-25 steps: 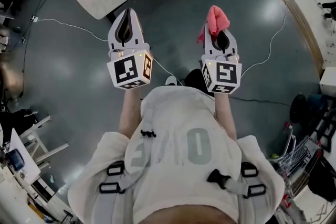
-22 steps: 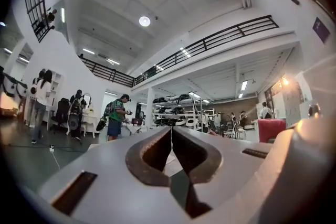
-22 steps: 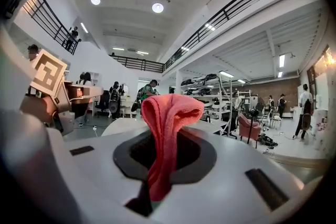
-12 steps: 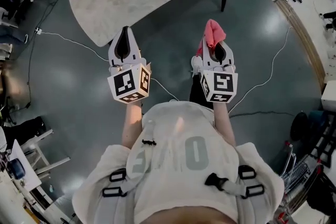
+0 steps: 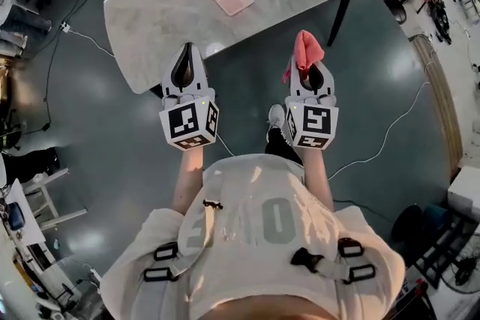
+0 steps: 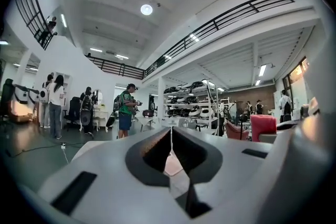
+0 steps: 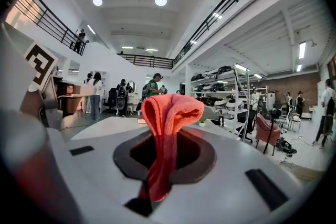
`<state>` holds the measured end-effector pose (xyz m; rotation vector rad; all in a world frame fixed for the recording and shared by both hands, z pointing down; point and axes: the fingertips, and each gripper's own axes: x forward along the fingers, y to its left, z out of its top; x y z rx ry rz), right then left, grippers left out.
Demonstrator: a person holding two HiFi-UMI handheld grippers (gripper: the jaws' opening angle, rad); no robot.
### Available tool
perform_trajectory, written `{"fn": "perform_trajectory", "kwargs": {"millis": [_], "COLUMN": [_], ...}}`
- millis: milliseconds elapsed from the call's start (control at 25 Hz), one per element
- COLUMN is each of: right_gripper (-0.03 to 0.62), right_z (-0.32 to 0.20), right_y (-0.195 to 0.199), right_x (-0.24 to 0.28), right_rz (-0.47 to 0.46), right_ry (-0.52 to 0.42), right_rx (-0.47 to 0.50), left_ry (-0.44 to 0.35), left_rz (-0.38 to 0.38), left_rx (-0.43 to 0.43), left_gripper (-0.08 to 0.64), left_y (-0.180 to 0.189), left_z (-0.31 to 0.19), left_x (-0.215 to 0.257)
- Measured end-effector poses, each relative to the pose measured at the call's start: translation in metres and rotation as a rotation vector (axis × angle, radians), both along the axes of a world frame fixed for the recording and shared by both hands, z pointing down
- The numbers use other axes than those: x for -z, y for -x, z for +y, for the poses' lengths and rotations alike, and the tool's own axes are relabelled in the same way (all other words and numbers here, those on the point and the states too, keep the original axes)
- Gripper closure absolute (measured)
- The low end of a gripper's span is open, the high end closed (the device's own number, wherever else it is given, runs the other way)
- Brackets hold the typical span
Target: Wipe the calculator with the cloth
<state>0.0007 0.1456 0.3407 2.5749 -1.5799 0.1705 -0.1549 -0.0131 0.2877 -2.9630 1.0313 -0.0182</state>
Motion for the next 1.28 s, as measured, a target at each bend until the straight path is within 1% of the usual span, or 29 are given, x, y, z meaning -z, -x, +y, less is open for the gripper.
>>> {"fn": "perform_trajectory", "kwargs": {"millis": [200,320,440,520,600,720,840,960,1040,1200,1280], "right_gripper": [0.537,0.537,0.537,0.537,0.537,0.537,0.537,0.537,0.537,0.537,0.537], "right_z": [-0.036,-0.048,-0.055,-0.059,-0.062,-0.075,-0.093,-0.105,-0.112,-0.137,-0.154], "right_y": [-0.066,-0.107,-0.138,-0.154,-0.164,-0.169,-0.165,-0.158,-0.161,-0.182,-0.188], "right_x": [0.007,0.001,-0.006,-0.011,-0.014,-0.014,-0.016,-0.016,-0.017,-0.007,-0.003], "right_rz": [0.027,0.014,0.004,-0.004,-0.018,-0.016,-0.013,0.003,0.012,0.040,0.049], "right_ry": [0.017,0.029,0.032,0.032,0.030,0.032,0.035,0.036,0.048,0.044,0.040], "right_rx": [0.072,0.102,0.116,0.115,0.123,0.148,0.178,0.208,0.225,0.252,0.266], "left_ry": [0.033,0.057,0.066,0.057,0.064,0.080,0.083,0.093,0.095,0.083,0.081], "left_rz": [-0.029,-0.031,-0.013,-0.024,-0.033,-0.028,-0.039,-0.025,-0.012,0.015,0.028], "left_rx": [0.041,0.059,0.073,0.080,0.095,0.122,0.142,0.152,0.154,0.162,0.180], "left_gripper": [0.535,0.535,0.535,0.534,0.535,0.535,0.535,0.535,0.535,0.535,0.535], "left_y": [-0.066,-0.107,-0.135,-0.146,-0.151,-0.153,-0.150,-0.148,-0.156,-0.182,-0.185], "left_z": [-0.024,-0.034,-0.038,-0.038,-0.039,-0.051,-0.064,-0.073,-0.079,-0.100,-0.113], "left_x": [-0.006,-0.011,-0.013,-0.015,-0.018,-0.020,-0.026,-0.031,-0.030,-0.018,-0.017]}}
